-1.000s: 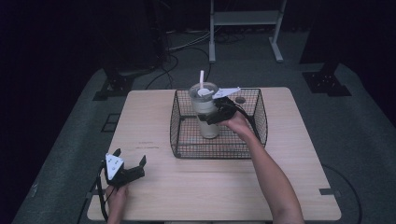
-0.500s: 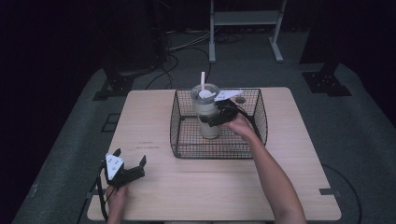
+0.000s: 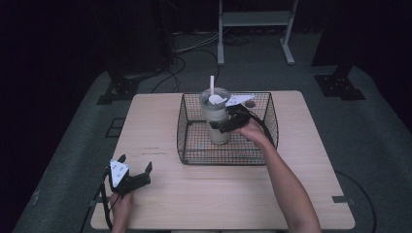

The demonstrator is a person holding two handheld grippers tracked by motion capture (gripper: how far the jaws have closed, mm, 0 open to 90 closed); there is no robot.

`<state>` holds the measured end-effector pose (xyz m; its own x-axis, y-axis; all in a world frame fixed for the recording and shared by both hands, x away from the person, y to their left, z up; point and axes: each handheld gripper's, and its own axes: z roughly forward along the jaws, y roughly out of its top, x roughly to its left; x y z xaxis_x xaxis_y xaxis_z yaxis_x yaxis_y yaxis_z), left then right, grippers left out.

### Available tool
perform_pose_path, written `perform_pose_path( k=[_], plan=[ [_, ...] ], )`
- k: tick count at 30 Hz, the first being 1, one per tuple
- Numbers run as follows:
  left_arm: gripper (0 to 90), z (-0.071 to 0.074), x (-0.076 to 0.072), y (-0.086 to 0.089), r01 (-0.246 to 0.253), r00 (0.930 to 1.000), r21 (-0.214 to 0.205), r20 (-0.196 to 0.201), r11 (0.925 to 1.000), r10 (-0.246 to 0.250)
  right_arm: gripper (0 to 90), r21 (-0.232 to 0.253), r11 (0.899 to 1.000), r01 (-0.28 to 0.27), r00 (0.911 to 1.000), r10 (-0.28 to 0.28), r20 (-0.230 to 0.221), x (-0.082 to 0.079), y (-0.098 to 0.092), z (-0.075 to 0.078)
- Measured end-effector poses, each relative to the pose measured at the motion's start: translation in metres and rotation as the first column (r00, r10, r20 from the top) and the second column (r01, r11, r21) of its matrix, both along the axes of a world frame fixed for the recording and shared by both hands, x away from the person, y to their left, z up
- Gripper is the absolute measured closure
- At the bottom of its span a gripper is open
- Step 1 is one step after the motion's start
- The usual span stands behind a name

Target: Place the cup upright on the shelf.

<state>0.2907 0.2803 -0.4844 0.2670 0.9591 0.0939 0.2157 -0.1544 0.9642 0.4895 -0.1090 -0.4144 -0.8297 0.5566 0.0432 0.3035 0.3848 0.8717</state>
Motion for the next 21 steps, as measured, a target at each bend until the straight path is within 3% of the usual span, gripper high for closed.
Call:
perform_pose_path(
  k=[13, 21],
  plan=[
    [0.0, 0.000, 0.000, 0.000, -0.005, 1.0000, -0.005, -0.002, 1.0000, 0.005, 8.2, -0.050, 0.999, -0.002, 0.9998, 0.001, -0.018, -0.005, -0.012, 0.003],
    [0.0, 0.000, 0.000, 0.000, -0.004, 1.0000, 0.002, -0.002, 1.0000, 0.004, 8.4, -0.055, 0.998, 0.000, 0.9998, -0.001, -0.019, -0.008, -0.015, 0.003]
  ],
)
